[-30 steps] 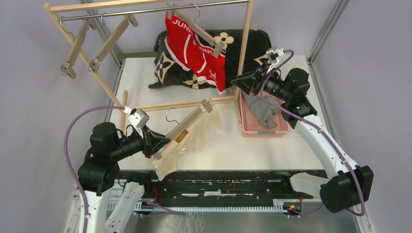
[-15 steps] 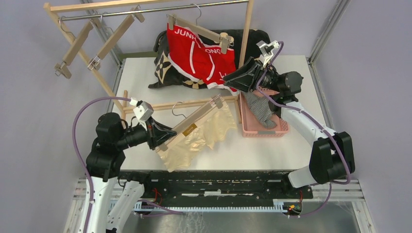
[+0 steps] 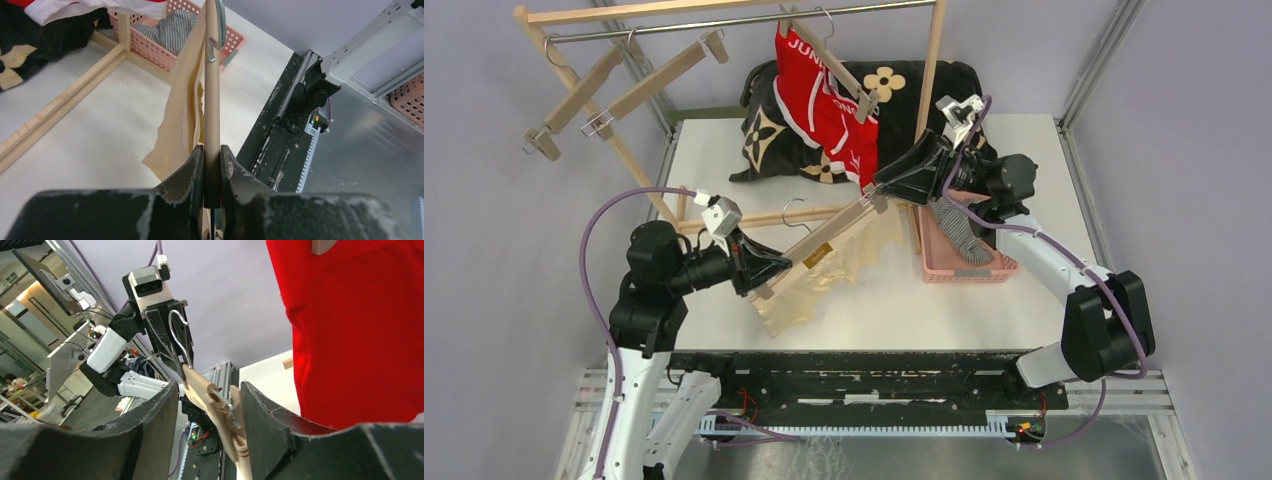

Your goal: Remove the underwear clipped to the hanger

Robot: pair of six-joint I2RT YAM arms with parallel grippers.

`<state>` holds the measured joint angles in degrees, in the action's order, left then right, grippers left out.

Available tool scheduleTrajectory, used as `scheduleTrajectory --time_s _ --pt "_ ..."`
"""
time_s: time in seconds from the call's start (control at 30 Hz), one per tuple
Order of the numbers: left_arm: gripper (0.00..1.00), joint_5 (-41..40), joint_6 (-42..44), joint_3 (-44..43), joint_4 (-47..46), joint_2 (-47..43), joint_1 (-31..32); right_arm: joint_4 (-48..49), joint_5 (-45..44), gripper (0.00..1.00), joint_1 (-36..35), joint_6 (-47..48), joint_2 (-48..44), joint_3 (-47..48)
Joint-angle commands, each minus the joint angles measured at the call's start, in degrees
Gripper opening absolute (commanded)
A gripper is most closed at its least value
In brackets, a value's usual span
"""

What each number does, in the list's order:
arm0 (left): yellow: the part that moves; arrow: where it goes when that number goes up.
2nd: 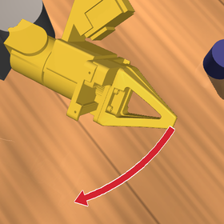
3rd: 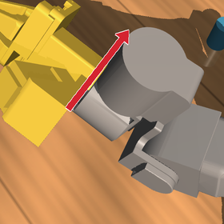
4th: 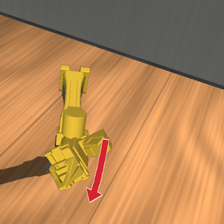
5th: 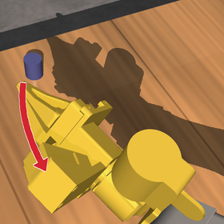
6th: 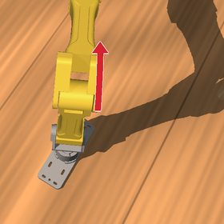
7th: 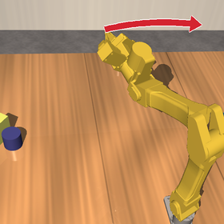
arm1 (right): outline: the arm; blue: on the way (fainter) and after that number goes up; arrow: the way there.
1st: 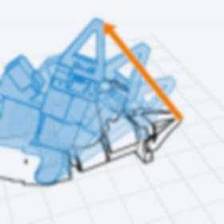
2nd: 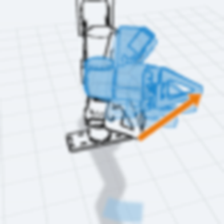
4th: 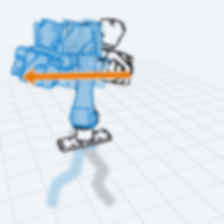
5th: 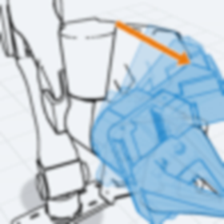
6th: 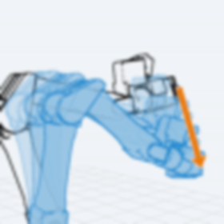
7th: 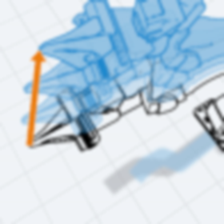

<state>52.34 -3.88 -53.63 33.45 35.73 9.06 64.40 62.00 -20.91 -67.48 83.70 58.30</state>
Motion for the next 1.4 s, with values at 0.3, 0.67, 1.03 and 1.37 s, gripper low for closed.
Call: scheduleTrajectory --time_s 0.3,0.67,1.03,1.37 --pt "0.03 4.70 -3.33 1.00 -6.79 -2.03 -0.03 -25.46 -0.56 0.56 -5.18 22.98 -5.00 2.98" --pt "0.03 4.49 -3.18 2.04 -6.78 -2.18 -0.04 -22.73 -0.59 0.52 -5.45 19.92 -3.67 3.72" --pt "0.03 4.23 -3.40 2.34 -6.69 -2.35 0.00 -22.90 -0.20 0.04 -5.57 20.56 -4.79 3.47" --pt "0.03 3.65 -4.58 2.88 -8.70 -2.70 0.00 -23.09 -1.64 0.57 -5.70 21.66 -6.07 2.11"
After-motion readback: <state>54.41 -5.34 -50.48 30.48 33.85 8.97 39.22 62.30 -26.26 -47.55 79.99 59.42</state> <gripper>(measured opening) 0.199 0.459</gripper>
